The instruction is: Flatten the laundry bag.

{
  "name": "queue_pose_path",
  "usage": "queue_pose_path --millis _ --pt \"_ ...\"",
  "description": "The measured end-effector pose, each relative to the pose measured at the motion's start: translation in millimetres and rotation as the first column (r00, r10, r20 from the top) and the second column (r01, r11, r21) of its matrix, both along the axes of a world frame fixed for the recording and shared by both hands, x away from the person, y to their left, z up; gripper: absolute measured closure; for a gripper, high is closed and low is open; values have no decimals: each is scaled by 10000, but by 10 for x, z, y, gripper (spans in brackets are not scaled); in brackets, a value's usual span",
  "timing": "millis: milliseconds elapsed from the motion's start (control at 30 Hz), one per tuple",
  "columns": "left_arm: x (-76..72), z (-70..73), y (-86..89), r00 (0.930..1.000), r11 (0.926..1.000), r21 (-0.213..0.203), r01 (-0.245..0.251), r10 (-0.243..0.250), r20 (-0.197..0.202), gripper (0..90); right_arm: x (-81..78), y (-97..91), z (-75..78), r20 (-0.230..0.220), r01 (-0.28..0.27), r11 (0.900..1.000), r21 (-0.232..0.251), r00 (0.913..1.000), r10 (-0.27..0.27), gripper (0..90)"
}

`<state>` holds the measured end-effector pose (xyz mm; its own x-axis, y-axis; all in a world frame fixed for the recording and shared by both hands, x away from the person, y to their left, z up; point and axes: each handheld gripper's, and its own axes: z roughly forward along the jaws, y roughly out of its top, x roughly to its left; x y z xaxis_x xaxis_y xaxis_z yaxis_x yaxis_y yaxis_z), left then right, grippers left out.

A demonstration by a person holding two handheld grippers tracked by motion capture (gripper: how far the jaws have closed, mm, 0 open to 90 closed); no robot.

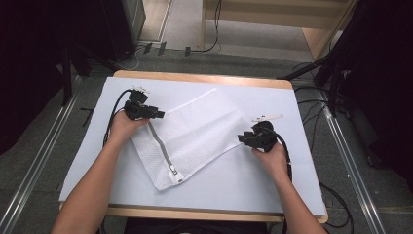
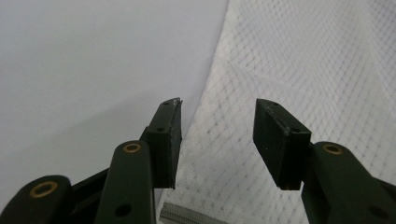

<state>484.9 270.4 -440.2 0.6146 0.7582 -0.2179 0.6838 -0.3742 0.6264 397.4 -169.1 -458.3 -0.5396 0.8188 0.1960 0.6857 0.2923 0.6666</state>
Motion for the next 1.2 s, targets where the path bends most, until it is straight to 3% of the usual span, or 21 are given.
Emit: queue_pose_path --millis 233,467,533,700,733,800,900,1000,1200 --pt "54 -107 29 9999 9998 164 -60 57 144 524 -13 -51 -64 -145 178 9998 12 9997 -178 630" --pt "54 -131 22 10000 10000 30 16 -16 38 548 -19 -124 -65 -108 389 9992 20 9992 -389 626" --pt "45 -127 0 9999 9999 53 146 -146 -55 586 -15 -138 -70 -171 471 9989 19 9987 -471 626" --pt "9 -127 -46 9994 9982 551 252 -264 214 753 3 -143 -90 -61 589 9981 -184 9982 -590 618" --pt "9 -125 -45 9997 9984 533 192 -198 123 753 3 -143 -90 -61 589 9981 -184 9982 -590 618" --pt "13 -124 -33 9998 9991 413 81 -74 -170 854 10 -157 -75 288 784 9965 -303 9966 -775 597" --pt "18 -126 -18 9987 9998 200 12 -2 -513 898 45 -221 -81 313 1119 9932 -306 9933 -1109 588" --pt "11 -115 -32 9985 9995 323 40 -23 -542 900 93 -287 -109 338 1506 9877 -430 9882 -1492 576" --pt "17 -119 -8 9971 9999 132 -3 13 -766 900 144 -289 -143 350 1621 9850 -588 9865 -1602 606"
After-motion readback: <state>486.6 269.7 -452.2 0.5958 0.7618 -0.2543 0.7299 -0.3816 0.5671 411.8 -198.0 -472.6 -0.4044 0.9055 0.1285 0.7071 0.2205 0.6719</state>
